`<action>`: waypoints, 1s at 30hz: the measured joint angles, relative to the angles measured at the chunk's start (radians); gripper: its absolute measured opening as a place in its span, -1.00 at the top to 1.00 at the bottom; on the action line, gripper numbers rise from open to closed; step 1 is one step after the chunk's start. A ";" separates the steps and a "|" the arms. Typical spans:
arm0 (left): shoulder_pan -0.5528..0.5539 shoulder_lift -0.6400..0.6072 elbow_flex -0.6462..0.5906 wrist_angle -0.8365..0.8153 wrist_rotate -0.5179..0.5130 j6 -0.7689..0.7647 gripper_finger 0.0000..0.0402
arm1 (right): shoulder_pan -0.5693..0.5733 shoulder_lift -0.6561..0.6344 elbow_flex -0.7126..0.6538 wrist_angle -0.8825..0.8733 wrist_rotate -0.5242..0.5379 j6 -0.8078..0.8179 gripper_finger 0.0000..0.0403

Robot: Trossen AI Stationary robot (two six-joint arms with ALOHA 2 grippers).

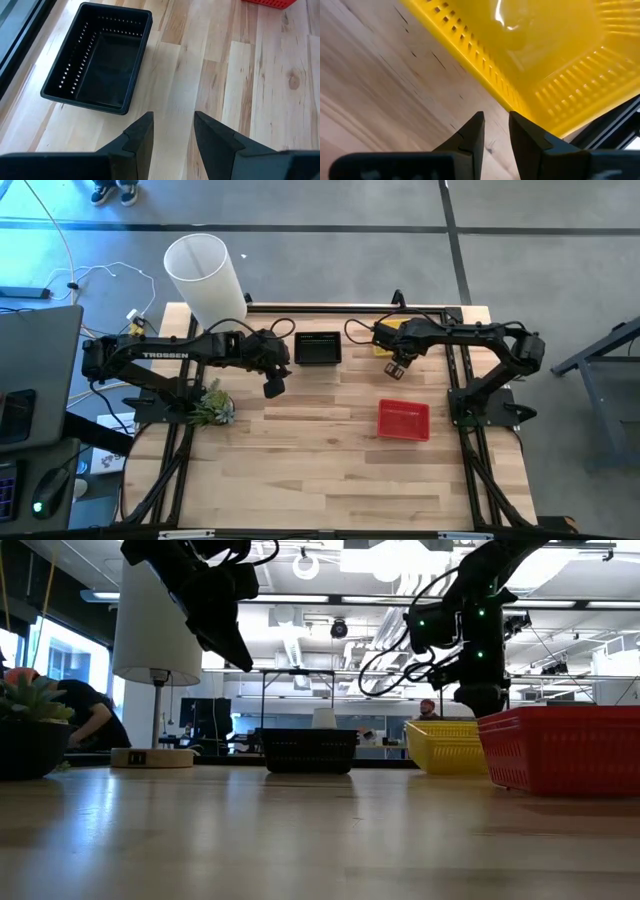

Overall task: Stack baskets by color
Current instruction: Adjust the stacked yellow bins, then adjust the stacked red bins

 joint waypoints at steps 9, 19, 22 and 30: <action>0.000 0.000 0.000 0.000 0.000 0.000 0.36 | 0.000 0.000 0.000 0.024 -0.008 -0.019 0.62; 0.000 0.000 0.000 0.000 0.000 0.000 0.36 | 0.001 0.000 0.055 -0.045 -0.009 -0.001 0.62; 0.000 0.000 0.000 0.001 0.000 0.000 0.36 | 0.001 0.000 0.070 -0.044 -0.015 0.000 0.62; 0.000 0.000 0.000 0.000 0.000 0.000 0.36 | 0.036 -0.004 0.121 -0.149 -0.168 0.066 0.62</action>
